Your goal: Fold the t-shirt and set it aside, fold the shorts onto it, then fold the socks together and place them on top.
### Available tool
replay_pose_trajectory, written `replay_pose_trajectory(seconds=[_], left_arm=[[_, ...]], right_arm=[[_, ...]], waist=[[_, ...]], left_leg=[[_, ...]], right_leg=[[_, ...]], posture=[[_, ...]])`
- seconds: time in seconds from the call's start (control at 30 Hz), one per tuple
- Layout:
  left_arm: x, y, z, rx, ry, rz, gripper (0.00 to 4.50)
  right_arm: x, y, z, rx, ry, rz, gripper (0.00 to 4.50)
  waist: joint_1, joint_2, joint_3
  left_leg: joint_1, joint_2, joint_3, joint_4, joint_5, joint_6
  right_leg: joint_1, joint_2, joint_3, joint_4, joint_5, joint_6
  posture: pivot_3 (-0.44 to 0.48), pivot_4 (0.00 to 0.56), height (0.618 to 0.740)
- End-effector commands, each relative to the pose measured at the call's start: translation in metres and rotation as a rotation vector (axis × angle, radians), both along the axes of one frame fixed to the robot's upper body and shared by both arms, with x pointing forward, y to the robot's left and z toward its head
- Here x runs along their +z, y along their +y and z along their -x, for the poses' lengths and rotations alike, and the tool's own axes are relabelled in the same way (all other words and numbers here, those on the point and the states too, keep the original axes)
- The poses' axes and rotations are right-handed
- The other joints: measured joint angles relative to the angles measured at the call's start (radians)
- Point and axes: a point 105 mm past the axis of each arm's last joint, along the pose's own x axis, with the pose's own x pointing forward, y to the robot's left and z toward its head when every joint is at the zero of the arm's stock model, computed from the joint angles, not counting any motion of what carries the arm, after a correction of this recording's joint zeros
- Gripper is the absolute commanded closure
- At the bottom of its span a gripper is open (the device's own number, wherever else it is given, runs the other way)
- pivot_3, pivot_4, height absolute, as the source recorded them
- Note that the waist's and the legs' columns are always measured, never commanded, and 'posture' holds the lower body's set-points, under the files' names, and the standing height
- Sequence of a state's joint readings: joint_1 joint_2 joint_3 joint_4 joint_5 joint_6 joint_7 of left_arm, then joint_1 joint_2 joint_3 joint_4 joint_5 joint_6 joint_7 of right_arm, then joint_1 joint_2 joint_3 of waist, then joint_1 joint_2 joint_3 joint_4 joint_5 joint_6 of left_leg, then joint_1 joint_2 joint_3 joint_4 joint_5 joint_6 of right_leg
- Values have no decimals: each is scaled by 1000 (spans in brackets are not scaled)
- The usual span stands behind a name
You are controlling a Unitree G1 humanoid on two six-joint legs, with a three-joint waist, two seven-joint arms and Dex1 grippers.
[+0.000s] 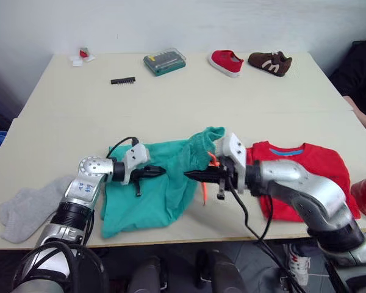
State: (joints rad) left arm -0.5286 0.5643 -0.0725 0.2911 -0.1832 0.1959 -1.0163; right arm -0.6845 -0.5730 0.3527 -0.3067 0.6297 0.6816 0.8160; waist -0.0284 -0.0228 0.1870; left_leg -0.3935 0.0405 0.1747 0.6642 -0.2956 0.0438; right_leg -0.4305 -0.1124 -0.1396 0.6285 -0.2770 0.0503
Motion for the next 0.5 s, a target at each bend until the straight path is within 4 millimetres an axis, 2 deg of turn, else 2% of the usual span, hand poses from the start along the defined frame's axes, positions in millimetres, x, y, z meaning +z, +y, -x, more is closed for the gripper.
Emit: replay_pose_trajectory(seconds=[0.03, 0.13, 0.23, 0.37, 0.5], left_arm=[[49, 28, 9, 90, -78, 73, 4500], [64, 51, 36, 115, -46, 79, 4500], [54, 73, 51, 190, -16, -1, 4500], [41, 90, 60, 264, 4, -48, 4500], [38, 108, 56, 355, -14, -64, 4500]], right_arm=[[-1, 18, 4, 148, -79, 72, 4483], [0, 36, 5, 234, -120, 105, 4483], [-5, 55, 6, 299, -160, 145, 4483], [-16, 80, 7, 360, -245, 212, 4483], [-24, 107, 15, 399, -259, 209, 4483]], waist=[[-2, 0, 0], [-16, 0, 1], [-21, 1, 1], [-21, 1, 1], [-15, 1, 1]], left_leg=[[-1, 0, 0, 0, 0, -2], [-2, 1, 0, -1, 0, -5], [-2, 1, 0, -2, 0, -4], [-2, 0, 0, -1, -1, -4], [-3, 0, 0, -1, -3, -12]], right_leg=[[-1, 0, -1, 0, 0, 0], [-2, 1, -2, 1, -1, -2], [-2, 1, -2, 2, -2, -1], [-2, 0, -2, -1, -2, -1], [-4, -1, -1, 1, -2, -1]], posture=[[0, 150, 740], [0, 150, 740], [0, 150, 740], [0, 150, 740], [0, 150, 740]])
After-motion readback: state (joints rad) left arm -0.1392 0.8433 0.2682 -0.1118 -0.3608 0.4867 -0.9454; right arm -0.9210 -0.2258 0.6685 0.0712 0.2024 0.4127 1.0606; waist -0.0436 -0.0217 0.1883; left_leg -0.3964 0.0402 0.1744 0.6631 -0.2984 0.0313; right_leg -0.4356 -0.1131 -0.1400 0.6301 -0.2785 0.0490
